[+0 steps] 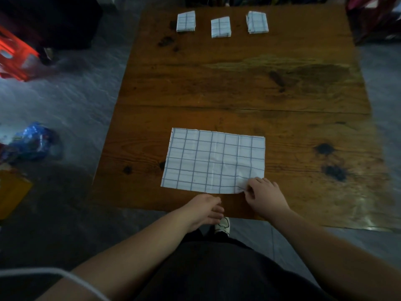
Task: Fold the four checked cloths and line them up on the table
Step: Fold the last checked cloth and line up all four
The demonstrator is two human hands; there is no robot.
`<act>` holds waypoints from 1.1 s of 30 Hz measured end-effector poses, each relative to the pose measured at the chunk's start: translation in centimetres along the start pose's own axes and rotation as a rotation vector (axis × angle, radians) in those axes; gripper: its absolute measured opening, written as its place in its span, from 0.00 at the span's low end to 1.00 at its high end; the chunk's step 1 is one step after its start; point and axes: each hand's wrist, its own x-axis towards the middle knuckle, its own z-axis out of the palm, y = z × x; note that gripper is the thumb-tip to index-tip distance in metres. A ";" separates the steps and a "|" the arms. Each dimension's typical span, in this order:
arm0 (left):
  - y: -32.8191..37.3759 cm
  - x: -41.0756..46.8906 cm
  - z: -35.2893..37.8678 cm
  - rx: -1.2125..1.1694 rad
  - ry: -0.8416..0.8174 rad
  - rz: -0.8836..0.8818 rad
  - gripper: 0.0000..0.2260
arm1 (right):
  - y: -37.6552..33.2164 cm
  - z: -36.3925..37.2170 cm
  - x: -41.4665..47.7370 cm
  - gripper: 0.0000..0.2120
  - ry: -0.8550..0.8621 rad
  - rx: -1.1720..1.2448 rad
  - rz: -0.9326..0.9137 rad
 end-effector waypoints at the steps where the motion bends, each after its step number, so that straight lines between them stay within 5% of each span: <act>1: -0.1 0.0 0.3 -0.108 -0.023 -0.036 0.13 | -0.7 0.0 -0.3 0.05 0.019 0.038 -0.005; 7: -0.1 0.9 1.2 -0.441 -0.049 0.025 0.15 | -4.8 0.4 -1.6 0.06 0.072 0.092 -0.175; 14: 0.9 0.5 -1.6 -0.739 0.172 0.087 0.10 | -5.5 1.9 -1.3 0.21 0.129 -0.075 -0.454; 19: 0.2 -0.3 -4.7 -0.718 0.171 0.109 0.13 | -4.7 1.8 0.0 0.35 0.055 -0.155 -0.469; 26: -1.4 -2.3 -8.4 -0.474 0.138 0.090 0.10 | -5.5 1.1 2.6 0.34 -0.008 -0.173 -0.521; 33: -2.4 -1.5 -11.4 -0.365 0.312 0.080 0.13 | -4.0 1.9 1.7 0.29 0.040 -0.249 -0.633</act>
